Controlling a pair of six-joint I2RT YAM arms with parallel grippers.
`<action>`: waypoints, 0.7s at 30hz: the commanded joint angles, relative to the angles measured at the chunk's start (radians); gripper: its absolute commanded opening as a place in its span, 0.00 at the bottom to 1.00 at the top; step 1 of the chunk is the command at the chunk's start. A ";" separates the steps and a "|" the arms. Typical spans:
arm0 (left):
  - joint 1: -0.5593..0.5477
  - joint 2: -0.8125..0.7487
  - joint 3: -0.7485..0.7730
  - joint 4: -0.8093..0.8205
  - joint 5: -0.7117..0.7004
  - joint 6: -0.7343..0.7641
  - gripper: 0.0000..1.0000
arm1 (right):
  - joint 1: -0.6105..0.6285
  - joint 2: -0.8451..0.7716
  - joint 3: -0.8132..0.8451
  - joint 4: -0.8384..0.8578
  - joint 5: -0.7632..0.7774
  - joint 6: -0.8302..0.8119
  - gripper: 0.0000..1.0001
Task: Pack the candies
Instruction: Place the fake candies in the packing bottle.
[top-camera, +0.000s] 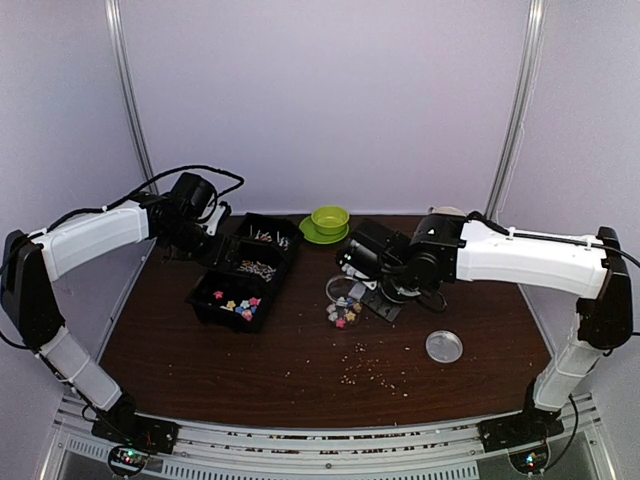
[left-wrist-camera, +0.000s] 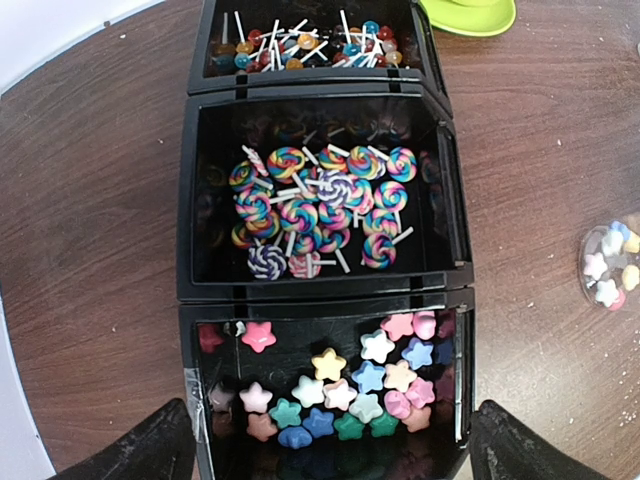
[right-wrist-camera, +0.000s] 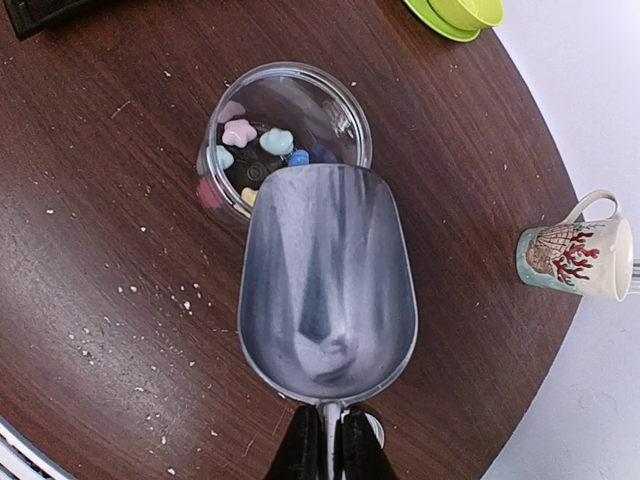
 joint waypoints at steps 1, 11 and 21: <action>0.012 -0.027 -0.007 0.040 -0.006 -0.006 0.98 | -0.005 0.030 0.059 -0.044 0.015 -0.012 0.00; 0.015 -0.028 -0.007 0.040 -0.009 -0.006 0.98 | -0.005 0.094 0.146 -0.082 0.048 -0.014 0.00; 0.015 -0.024 -0.007 0.038 -0.019 -0.007 0.98 | -0.014 0.168 0.192 -0.106 0.076 -0.023 0.00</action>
